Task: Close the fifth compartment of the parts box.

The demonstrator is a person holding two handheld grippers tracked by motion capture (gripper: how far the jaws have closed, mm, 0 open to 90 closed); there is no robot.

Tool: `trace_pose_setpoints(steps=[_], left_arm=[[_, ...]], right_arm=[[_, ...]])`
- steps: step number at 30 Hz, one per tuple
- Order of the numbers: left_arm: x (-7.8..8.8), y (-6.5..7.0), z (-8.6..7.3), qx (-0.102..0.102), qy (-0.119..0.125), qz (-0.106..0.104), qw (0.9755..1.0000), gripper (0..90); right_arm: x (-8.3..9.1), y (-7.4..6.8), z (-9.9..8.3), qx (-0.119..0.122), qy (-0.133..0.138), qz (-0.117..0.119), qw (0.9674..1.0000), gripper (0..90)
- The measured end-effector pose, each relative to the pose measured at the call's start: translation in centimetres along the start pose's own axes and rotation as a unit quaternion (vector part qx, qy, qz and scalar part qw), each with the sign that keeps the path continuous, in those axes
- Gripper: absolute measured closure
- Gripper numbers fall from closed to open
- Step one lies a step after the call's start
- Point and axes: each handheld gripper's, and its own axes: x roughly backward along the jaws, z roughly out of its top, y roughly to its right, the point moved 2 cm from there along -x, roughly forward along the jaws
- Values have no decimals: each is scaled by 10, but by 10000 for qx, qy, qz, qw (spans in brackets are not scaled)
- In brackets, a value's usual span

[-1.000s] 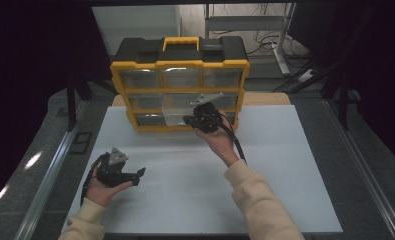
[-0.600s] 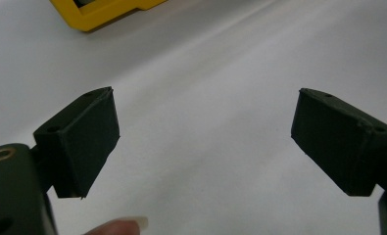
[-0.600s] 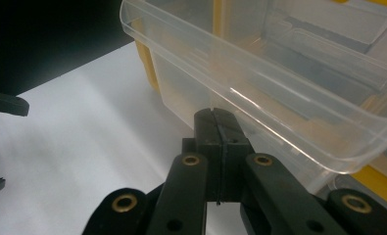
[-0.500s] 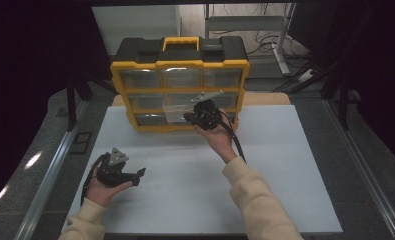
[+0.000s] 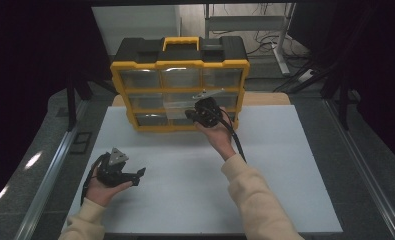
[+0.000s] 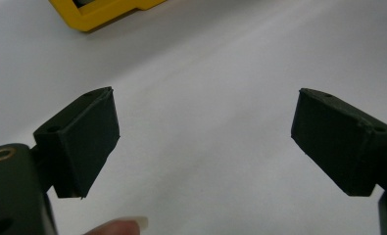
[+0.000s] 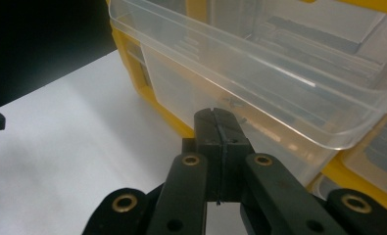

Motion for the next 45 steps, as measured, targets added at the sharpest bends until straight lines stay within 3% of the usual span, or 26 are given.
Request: trace_pose_setpoints(steps=[45], left_arm=[[0,0,0,-17,0,9,10000,112]], right_arm=[[-19,29,13,-188,85,-447,9988,899]])
